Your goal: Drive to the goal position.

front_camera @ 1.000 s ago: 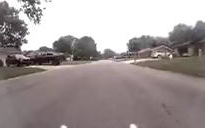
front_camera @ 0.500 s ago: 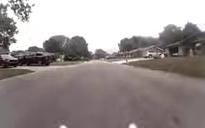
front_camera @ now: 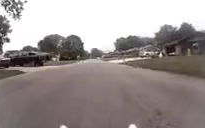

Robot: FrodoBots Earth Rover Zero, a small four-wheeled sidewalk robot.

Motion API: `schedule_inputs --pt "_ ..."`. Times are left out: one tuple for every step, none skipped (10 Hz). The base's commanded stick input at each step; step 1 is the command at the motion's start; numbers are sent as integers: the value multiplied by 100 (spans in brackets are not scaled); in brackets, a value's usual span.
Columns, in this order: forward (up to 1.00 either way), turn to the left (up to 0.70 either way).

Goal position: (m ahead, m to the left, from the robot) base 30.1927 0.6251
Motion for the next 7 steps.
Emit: schedule_inputs --pt "100 0" --pt "100 0" --pt "100 0" --pt "100 -5" --pt "100 -36" --pt "100 -40" --pt "100 -21"
